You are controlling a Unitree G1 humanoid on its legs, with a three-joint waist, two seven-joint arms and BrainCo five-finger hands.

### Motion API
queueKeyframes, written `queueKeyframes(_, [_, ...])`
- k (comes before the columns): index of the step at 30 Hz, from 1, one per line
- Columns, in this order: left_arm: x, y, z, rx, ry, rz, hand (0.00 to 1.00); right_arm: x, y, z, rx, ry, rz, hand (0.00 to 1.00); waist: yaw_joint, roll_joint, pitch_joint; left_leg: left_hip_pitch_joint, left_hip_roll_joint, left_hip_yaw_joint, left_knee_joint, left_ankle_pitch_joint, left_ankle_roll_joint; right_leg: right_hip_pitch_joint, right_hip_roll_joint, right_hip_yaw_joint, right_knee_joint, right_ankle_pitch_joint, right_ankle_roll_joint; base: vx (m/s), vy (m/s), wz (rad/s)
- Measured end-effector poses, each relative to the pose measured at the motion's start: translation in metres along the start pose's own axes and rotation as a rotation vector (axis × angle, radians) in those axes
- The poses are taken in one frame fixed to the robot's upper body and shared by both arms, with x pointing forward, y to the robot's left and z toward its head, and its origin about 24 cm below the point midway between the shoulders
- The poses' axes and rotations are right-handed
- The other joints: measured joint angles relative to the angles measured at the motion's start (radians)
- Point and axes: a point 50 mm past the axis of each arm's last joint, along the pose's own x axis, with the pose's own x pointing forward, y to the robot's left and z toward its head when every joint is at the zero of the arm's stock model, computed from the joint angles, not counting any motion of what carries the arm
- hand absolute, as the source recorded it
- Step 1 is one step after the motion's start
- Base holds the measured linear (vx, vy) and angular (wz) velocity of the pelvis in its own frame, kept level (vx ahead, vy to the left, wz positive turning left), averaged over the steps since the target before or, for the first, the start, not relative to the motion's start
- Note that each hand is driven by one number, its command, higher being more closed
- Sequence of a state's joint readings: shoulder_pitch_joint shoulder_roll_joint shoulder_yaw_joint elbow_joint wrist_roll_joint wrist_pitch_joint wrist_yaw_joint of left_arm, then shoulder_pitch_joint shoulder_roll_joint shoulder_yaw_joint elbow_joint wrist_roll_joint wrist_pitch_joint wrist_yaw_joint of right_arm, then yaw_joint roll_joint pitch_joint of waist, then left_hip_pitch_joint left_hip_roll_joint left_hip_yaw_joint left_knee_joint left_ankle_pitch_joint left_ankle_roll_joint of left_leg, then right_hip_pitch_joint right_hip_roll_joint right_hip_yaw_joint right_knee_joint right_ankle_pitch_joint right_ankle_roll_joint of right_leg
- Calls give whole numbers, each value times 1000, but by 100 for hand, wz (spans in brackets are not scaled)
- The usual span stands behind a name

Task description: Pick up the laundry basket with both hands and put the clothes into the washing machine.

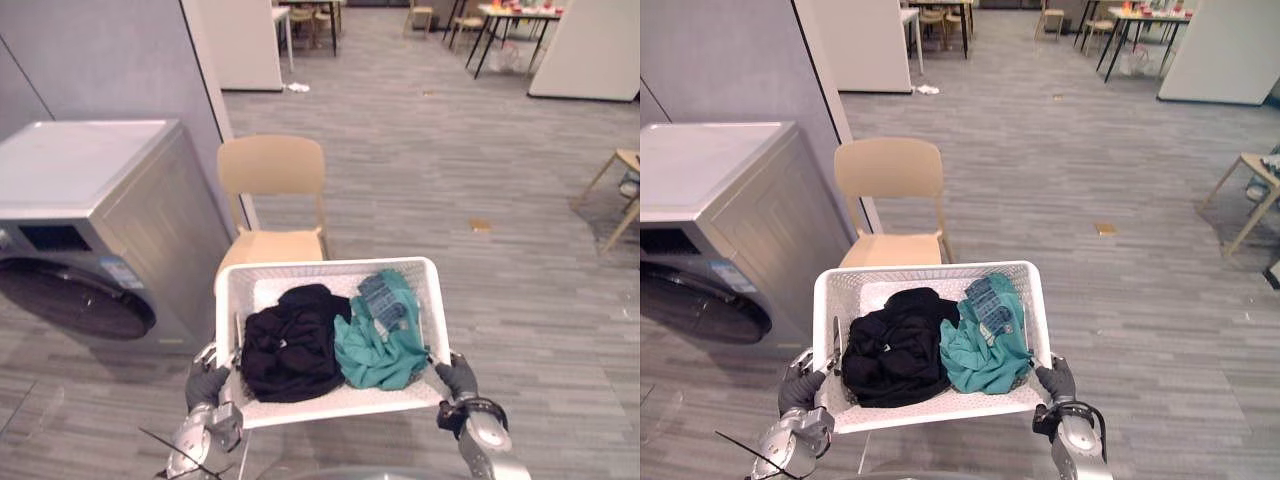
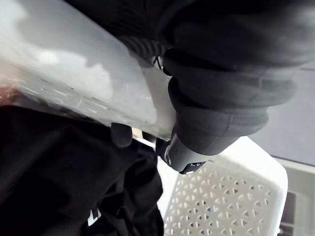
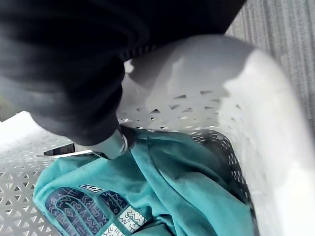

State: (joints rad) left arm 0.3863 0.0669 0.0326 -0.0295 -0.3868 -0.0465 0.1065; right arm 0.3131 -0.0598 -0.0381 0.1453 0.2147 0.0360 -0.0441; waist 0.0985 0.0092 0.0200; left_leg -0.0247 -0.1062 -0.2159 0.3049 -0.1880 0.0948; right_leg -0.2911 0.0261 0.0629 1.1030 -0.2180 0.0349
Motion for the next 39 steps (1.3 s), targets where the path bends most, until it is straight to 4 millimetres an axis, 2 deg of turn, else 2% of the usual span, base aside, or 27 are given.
queueKeyframes(1, [2, -4, 1, 2, -5, -15, 100, -3, -3, 0, 16, -4, -14, 100, -13, -3, 1, 13, 0, -33, -2, -12, -1, -29, 14, -36, -74, -31, -3, 322, -50, 119])
queueKeyframes(2, [2, -8, 0, 3, 2, -38, 100, -7, -9, -2, 27, -4, -33, 100, -22, 10, 15, 35, 5, -78, -4, -31, -4, -36, 32, -80, -239, -50, -9, 382, -62, 115])
queueKeyframes(3, [1, -9, -1, 3, 7, -45, 100, -8, -11, -3, 26, -1, -39, 100, -28, 9, 14, 47, 9, -98, -1, -49, -14, -31, 38, -95, -352, -46, -11, 394, -69, 121])
queueKeyframes(4, [0, -8, -2, 3, 11, -43, 100, -11, -11, -3, 29, 0, -39, 100, -29, -6, 13, 55, 4, -125, 14, -90, -33, -3, 35, -95, -541, 1, -50, 347, -68, 89])
queueKeyframes(5, [0, -6, -1, 3, 8, -35, 100, -11, -10, -3, 32, -1, -33, 100, -27, -24, 10, 62, -4, -129, 17, -113, -43, 8, 21, -94, -601, 53, -84, 371, -110, 72])
queueKeyframes(6, [-1, -4, -3, -14, 12, -11, 100, -9, -6, -2, 32, -4, -21, 100, -15, -49, 12, 80, -7, -141, 34, -146, -53, 31, 16, -100, -629, 60, -97, 370, -130, 36])
queueKeyframes(9, [-6, -3, -9, -38, 36, 10, 100, -8, -10, 1, -5, -11, -9, 100, 29, -5, 5, 80, 41, -142, 69, -148, -60, 95, 59, -129, -732, 63, -113, 389, -127, 29])
queueKeyframes(10, [-7, -4, -11, -48, 41, 13, 100, -6, -11, 4, -14, -16, -7, 100, 25, 10, 12, 57, 42, -145, 124, -143, -78, 119, 59, -148, -758, 63, -114, 393, -97, 50])
queueKeyframes(11, [-7, -5, -11, -52, 43, 13, 100, -6, -12, 4, -19, -17, -8, 100, 23, 14, 15, 38, 36, -141, 173, -136, -96, 135, 58, -153, -771, 63, -114, 291, -56, 64])
queueKeyframes(12, [-7, -5, -11, -52, 45, 10, 100, -6, -13, 4, -24, -17, -9, 100, 24, 11, 29, -19, 31, -111, 305, -131, -150, 182, 48, -157, -807, 62, -115, 144, -3, 51])
queueKeyframes(13, [-6, -5, -11, -48, 44, 8, 100, -6, -12, 4, -20, -17, -8, 100, 23, 6, 34, -45, 45, -74, 364, -135, -146, 206, 44, -161, -823, 60, -119, 212, -9, 47])
queueKeyframes(14, [-6, -4, -10, -47, 43, 12, 100, -6, -11, 3, -12, -16, -9, 100, 28, -7, 41, -89, 95, 1, 425, -137, -143, 246, 34, -166, -846, 59, -120, 212, -6, 34])
queueKeyframes(16, [-6, -4, -10, -50, 40, 13, 100, -6, -10, 5, -7, -22, -11, 100, 30, -22, 41, -151, 184, 52, 406, -137, -143, 274, 18, -175, -860, 58, -119, 147, 27, 19])
queueKeyframes(17, [-6, -5, -10, -56, 34, 12, 100, -3, -9, 8, -5, -33, -10, 100, 29, -24, 41, -186, 228, 46, 344, -134, -147, 278, 7, -173, -861, 48, -106, 86, 107, 4])
queueKeyframes(20, [-7, -8, -13, -62, 47, 4, 100, -4, -13, 5, 2, -25, -32, 100, 24, -18, 42, -218, 285, 1, 140, -101, -192, 295, -18, -168, -858, 27, -75, 87, 198, -1])
queueKeyframes(22, [-9, -14, -18, -62, 70, -18, 100, -5, -21, 1, 8, -4, -63, 100, 24, 11, 25, -186, 318, 3, 14, -55, -254, 306, -39, -142, -834, -12, -21, 89, 364, -29])
queueKeyframes(23, [-9, -15, -19, -65, 77, -16, 100, -5, -22, 0, 4, -1, -65, 100, 28, 22, 17, -169, 319, 9, 0, -40, -253, 308, -43, -126, -823, -22, -7, 122, 567, -76])
queueKeyframes(24, [-11, -10, -21, -65, 83, 2, 100, -4, -19, -1, 8, 5, -56, 100, 29, 27, 1, -139, 305, 60, -11, 52, -275, 304, -72, -72, -794, -47, 32, 105, 415, -79])
queueKeyframes(25, [-12, -6, -20, -57, 81, 14, 100, -4, -15, -3, 15, 12, -46, 100, 30, 14, -7, -133, 289, 92, 0, 54, -273, 302, -96, -46, -792, -52, 44, 167, 585, -99])
queueKeyframes(26, [-13, 2, -18, -41, 72, 30, 100, -4, -8, -6, 24, 22, -28, 100, 28, -13, -23, -132, 254, 144, 25, 36, -245, 297, -138, -10, -808, -47, 69, 100, 338, -81])
queueKeyframes(27, [-12, 4, -17, -33, 62, 34, 100, -4, -5, -6, 30, 22, -20, 100, 31, -26, -27, -139, 238, 181, 51, 24, -226, 295, -163, 20, -832, -31, 93, 136, 500, -108])
queueKeyframes(29, [-12, 7, -14, -30, 48, 41, 100, 1, 1, -4, 34, 19, -5, 100, 52, -41, -34, -146, 232, 261, 100, 0, -197, 293, -191, 78, -889, 25, 114, 64, 366, -103])
queueKeyframes(30, [-11, 7, -12, -26, 38, 37, 100, 3, 2, -3, 33, 19, 0, 100, 55, -32, -33, -159, 228, 284, 118, -9, -182, 302, -205, 79, -938, 67, 120, 23, 308, -72])
queueKeyframes(32, [-5, 5, -6, -16, 17, 21, 100, 5, 4, -1, 36, 11, 5, 100, 50, -42, -38, -165, 224, 301, 115, -12, -177, 300, -213, 72, -982, 124, 125, -23, 239, -35])
queueKeyframes(33, [-2, 4, -3, -10, 3, 11, 100, 5, 5, -1, 41, 11, 6, 100, 43, -36, -34, -173, 222, 299, 111, -15, -175, 297, -214, 57, -996, 142, 131, -75, 128, -3])
queueKeyframes(36, [0, 3, -1, -3, -2, 2, 100, 5, 4, -1, 53, 11, 6, 100, 46, -53, -41, -179, 207, 293, 87, -22, -180, 283, -222, 18, -1008, 140, 147, -72, 13, -3])
queueKeyframes(39, [2, -2, -1, -4, -2, -18, 100, 6, -1, 1, 33, 9, 2, 100, 43, -49, -41, -210, 206, 245, 62, -5, -191, 256, -210, -16, -1019, 134, 146, -125, -76, 23])
